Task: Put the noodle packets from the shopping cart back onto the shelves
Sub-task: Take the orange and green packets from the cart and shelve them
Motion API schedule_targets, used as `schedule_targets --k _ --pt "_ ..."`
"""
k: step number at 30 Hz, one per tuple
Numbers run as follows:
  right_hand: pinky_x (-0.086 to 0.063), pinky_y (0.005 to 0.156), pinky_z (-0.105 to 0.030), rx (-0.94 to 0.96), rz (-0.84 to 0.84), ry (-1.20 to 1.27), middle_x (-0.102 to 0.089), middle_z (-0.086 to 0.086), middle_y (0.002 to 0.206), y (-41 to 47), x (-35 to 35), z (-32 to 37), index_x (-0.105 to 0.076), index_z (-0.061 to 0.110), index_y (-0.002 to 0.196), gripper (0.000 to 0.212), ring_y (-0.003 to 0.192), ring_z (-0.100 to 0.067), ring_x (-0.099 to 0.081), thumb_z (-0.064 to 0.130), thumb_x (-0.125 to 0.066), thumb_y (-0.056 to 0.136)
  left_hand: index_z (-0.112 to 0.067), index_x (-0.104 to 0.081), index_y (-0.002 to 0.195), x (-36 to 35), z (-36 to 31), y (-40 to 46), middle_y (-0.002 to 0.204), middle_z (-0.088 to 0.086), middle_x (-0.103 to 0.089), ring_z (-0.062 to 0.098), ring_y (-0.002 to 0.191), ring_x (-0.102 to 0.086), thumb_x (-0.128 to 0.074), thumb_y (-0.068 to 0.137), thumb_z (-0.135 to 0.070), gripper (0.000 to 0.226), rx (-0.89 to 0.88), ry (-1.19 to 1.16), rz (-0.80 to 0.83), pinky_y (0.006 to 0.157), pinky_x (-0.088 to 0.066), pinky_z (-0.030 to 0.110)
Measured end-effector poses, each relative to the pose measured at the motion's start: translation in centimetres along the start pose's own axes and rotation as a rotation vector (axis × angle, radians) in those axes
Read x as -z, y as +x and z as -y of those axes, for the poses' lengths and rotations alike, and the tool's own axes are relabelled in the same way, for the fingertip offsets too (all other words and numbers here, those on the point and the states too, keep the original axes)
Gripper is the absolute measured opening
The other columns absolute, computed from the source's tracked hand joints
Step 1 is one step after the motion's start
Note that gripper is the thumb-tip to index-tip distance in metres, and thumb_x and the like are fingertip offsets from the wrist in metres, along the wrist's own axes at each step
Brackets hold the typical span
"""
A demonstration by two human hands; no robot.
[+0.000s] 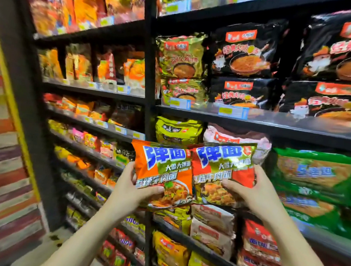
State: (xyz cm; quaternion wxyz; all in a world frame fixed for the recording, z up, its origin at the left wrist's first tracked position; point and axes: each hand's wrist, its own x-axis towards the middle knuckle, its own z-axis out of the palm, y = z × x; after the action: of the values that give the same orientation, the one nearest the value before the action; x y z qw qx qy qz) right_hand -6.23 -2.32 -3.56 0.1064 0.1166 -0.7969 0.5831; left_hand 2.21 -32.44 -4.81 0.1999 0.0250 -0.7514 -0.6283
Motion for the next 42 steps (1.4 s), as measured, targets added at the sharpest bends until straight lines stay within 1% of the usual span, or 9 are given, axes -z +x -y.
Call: schedule_targets --k 2,5,9,11,14,18,25,31,42 --pt "-0.056 0.081 -0.03 0.022 0.04 0.015 -0.073 0.012 0.108 0.7 -2.0 0.5 -0.058 0.027 0.119 0.059 0.093 -0.005 -0.071 0.031 -0.092 0.071 -0.027 -0.052 0.115 1.8 0.2 -0.2 0.098 -0.017 -0.076 0.003 0.089 -0.074 -0.088 0.072 -0.003 0.061 -0.006 0.018 -0.043 0.069 -0.057 0.017" --pt "-0.053 0.074 -0.027 0.036 0.117 0.037 -0.071 0.011 0.11 2.0 -5.5 1.1 -0.055 0.027 0.122 0.062 0.094 -0.004 -0.068 0.034 -0.091 0.072 -0.027 -0.052 0.118 5.0 1.0 -0.1 0.103 -0.014 -0.076 0.008 0.095 -0.074 -0.091 0.07 -0.007 0.065 0.011 0.042 -0.119 0.074 -0.06 0.023" --pt "-0.062 0.082 -0.052 0.016 0.19 0.075 -0.073 0.008 0.109 4.0 -10.3 1.6 -0.056 0.033 0.117 0.067 0.096 -0.015 -0.074 0.045 -0.094 0.063 -0.029 -0.052 0.121 9.3 1.8 0.5 0.108 -0.011 -0.075 0.012 0.099 -0.074 -0.093 0.068 -0.016 0.068 0.033 0.062 -0.178 0.085 -0.061 0.036" --pt "-0.062 0.082 -0.054 0.03 0.212 0.085 -0.072 0.009 0.109 5.0 -13.1 2.1 -0.056 0.035 0.115 0.066 0.097 -0.015 -0.073 0.048 -0.093 0.062 -0.031 -0.051 0.12 11.8 2.2 1.1 0.109 -0.012 -0.075 0.011 0.101 -0.074 -0.093 0.067 -0.02 0.068 0.039 0.082 -0.203 0.087 -0.061 0.039" --pt "-0.062 0.081 -0.052 0.057 0.227 0.105 -0.071 0.012 0.11 6.4 -16.9 3.3 -0.055 0.041 0.113 0.07 0.098 -0.014 -0.073 0.056 -0.094 0.056 -0.033 -0.05 0.121 15.1 2.7 2.5 0.11 -0.009 -0.074 0.01 0.101 -0.073 -0.093 0.067 -0.024 0.07 0.052 0.085 -0.241 0.083 -0.062 0.034" --pt "-0.063 0.081 -0.05 0.072 0.229 0.091 -0.071 0.012 0.11 8.1 -22.7 5.1 -0.054 0.04 0.114 0.065 0.098 -0.013 -0.072 0.049 -0.093 0.062 -0.033 -0.049 0.124 20.4 3.1 4.9 0.111 -0.006 -0.072 0.005 0.096 -0.073 -0.09 0.07 -0.023 0.068 0.059 0.055 -0.257 0.069 -0.061 0.022" --pt "-0.062 0.081 -0.041 0.078 0.197 0.046 -0.07 0.007 0.107 10.3 -33.7 8.6 -0.055 0.03 0.117 0.06 0.093 -0.012 -0.071 0.041 -0.092 0.07 -0.029 -0.053 0.118 31.2 5.8 9.6 0.105 -0.009 -0.077 0.014 0.095 -0.076 -0.091 0.066 -0.017 0.066 0.045 0.083 -0.28 0.087 -0.059 0.04" --pt "-0.06 0.091 -0.043 0.067 0.199 0.082 -0.069 0.012 0.113 11.8 -41.8 10.6 -0.053 0.032 0.127 0.07 0.1 -0.009 -0.07 0.041 -0.092 0.07 -0.032 -0.051 0.119 39.0 7.9 12.9 0.104 -0.016 -0.075 0.005 0.093 -0.074 -0.091 0.065 -0.023 0.068 0.024 0.1 -0.282 0.071 -0.06 0.025" --pt "-0.057 0.096 -0.042 0.079 0.284 0.104 -0.07 0.014 0.117 17.9 -54.1 11.7 -0.053 0.037 0.127 0.073 0.104 -0.007 -0.07 0.041 -0.094 0.066 -0.032 -0.052 0.119 47.5 12.5 19.6 0.107 -0.013 -0.076 0.012 0.097 -0.075 -0.092 0.066 -0.017 0.069 0.035 0.067 -0.323 0.078 -0.061 0.034"
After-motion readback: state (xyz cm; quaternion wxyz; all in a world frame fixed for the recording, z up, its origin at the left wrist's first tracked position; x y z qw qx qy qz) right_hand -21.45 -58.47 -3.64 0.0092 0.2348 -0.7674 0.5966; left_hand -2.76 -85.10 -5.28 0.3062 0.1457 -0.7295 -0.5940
